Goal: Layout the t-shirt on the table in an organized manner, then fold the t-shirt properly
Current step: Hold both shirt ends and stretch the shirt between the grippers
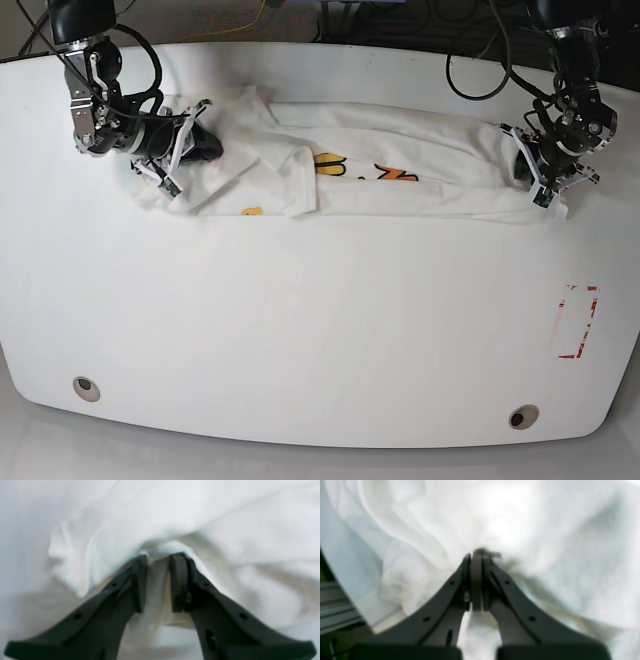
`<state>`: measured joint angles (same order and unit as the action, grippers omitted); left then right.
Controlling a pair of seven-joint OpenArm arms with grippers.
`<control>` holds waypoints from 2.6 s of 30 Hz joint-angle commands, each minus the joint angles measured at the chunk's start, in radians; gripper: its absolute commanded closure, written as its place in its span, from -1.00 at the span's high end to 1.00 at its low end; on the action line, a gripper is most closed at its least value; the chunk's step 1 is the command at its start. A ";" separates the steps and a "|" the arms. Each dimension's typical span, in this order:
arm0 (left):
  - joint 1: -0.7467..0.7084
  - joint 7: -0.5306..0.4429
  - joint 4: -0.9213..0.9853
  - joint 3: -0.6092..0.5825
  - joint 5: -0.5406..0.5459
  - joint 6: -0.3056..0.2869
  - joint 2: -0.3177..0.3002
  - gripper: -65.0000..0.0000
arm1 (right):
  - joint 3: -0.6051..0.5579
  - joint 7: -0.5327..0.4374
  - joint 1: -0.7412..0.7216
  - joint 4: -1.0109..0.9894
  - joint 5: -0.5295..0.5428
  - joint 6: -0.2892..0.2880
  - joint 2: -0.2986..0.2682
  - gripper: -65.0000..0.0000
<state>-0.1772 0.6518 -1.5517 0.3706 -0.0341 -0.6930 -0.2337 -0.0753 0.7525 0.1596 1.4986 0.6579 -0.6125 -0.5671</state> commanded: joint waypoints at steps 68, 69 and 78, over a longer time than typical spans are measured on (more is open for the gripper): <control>0.020 0.070 -0.174 0.060 -0.016 -0.005 -0.008 -0.55 | 0.032 0.313 -0.044 0.356 -0.080 0.004 0.273 0.05; 0.020 0.070 -0.172 0.060 -0.016 -0.005 -0.008 -0.55 | 0.029 0.309 -0.042 0.353 -0.080 0.004 0.273 0.05; 0.018 0.070 -0.172 0.060 -0.016 -0.005 -0.008 -0.55 | 0.029 0.304 -0.044 0.325 -0.080 -0.001 0.273 -0.42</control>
<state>-0.1665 0.7368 -1.7065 0.4267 -0.0559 -0.7006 -0.2279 -0.0525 1.0775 0.1307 1.8057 0.5568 -0.6067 -0.2855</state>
